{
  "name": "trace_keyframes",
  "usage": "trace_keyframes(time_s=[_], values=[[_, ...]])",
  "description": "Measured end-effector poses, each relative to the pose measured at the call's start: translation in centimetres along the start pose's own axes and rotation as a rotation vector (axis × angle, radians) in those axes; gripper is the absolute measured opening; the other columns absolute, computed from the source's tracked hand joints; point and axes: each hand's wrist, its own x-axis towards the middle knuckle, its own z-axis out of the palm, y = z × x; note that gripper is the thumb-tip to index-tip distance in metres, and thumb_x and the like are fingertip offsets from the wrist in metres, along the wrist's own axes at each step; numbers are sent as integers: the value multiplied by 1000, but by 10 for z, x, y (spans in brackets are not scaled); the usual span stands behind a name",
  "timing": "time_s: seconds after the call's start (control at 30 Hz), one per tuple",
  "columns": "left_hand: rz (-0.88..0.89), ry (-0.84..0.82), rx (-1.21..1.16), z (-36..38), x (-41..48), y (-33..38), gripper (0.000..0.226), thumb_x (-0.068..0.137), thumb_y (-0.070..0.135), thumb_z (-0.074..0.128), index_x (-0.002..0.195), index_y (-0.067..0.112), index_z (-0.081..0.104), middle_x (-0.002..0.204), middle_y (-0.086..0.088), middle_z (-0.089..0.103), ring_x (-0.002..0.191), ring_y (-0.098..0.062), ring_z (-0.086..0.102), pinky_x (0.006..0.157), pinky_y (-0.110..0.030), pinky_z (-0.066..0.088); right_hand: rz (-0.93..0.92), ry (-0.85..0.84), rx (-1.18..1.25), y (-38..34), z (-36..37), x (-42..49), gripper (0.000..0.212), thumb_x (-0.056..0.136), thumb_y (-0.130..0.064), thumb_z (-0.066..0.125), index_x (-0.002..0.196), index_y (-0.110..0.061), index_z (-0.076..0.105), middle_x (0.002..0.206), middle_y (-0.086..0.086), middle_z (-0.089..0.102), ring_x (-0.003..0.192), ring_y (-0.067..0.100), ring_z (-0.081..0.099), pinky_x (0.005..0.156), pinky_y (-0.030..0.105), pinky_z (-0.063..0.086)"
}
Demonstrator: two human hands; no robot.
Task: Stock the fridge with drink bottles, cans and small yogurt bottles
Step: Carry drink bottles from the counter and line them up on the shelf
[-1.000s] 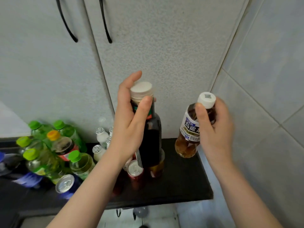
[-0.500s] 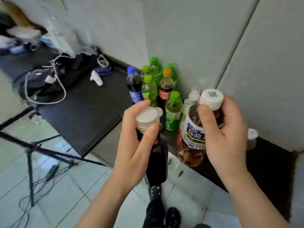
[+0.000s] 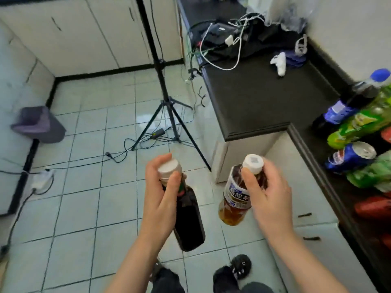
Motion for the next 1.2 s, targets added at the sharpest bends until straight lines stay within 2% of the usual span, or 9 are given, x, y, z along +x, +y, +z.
trace_keyframes(time_s=[0.13, 0.27, 0.4, 0.5, 0.67, 0.9, 1.03, 1.13, 1.2], values=[[-12, 120, -49, -93, -3, -19, 22, 87, 43, 52, 109, 48, 48, 90, 8, 63, 87, -12, 64, 76, -33, 56, -57, -110, 38, -39, 89, -11, 34, 82, -56, 46, 104, -31, 56, 96, -16, 61, 91, -6, 55, 73, 4, 38], [-31, 215, 21, -208, -12, -39, 25, 86, 46, 53, 110, 50, 48, 96, -1, 62, 88, -10, 64, 75, -26, 53, -106, -258, 122, -87, 201, -32, 25, 83, -55, 47, 92, -33, 57, 84, -9, 61, 82, 2, 56, 67, 11, 39], [-47, 366, 124, -321, -33, -59, 26, 85, 49, 51, 111, 51, 46, 100, -2, 60, 91, -17, 62, 81, -32, 53, -168, -423, 223, -137, 309, -62, 23, 83, -51, 50, 87, -30, 58, 78, -11, 58, 72, 2, 53, 62, 11, 38], [-92, 526, 142, -396, -53, -63, 26, 83, 51, 52, 108, 54, 45, 102, 1, 59, 93, -19, 61, 84, -37, 52, -224, -553, 270, -181, 376, -90, 10, 84, -43, 58, 92, -37, 59, 86, -16, 61, 81, 2, 56, 67, 12, 43], [-121, 843, 65, -499, -97, -74, 21, 84, 46, 53, 101, 58, 48, 97, 10, 63, 89, -5, 63, 73, -13, 48, -347, -792, 282, -249, 476, -129, 28, 81, -50, 54, 97, -28, 62, 85, -14, 59, 81, 6, 54, 69, 13, 40], [-237, 1240, 52, -605, -166, -112, 18, 87, 42, 53, 97, 56, 47, 103, 0, 57, 94, -14, 58, 83, -29, 46, -475, -1183, 260, -309, 619, -198, 11, 89, -35, 59, 96, -27, 63, 87, -10, 61, 84, 11, 58, 72, 29, 49], [-266, 1402, 155, -680, -183, -125, 18, 85, 41, 51, 97, 54, 48, 89, 3, 59, 81, -10, 59, 74, -21, 48, -543, -1354, 296, -348, 711, -238, 15, 84, -49, 60, 89, -35, 60, 83, -14, 61, 80, 4, 57, 69, 22, 46], [-295, 1483, 200, -742, -186, -122, 17, 85, 41, 50, 101, 47, 47, 89, -5, 57, 80, -18, 58, 75, -33, 48, -554, -1483, 349, -386, 771, -263, 12, 83, -42, 62, 94, -37, 60, 89, -16, 62, 87, 2, 58, 74, 28, 50], [-287, 1498, 232, -783, -186, -118, 18, 86, 43, 51, 103, 45, 48, 90, -6, 57, 81, -21, 58, 77, -38, 49, -574, -1498, 399, -413, 804, -278, 18, 78, -49, 61, 94, -41, 59, 92, -18, 62, 89, 1, 58, 74, 21, 49]])
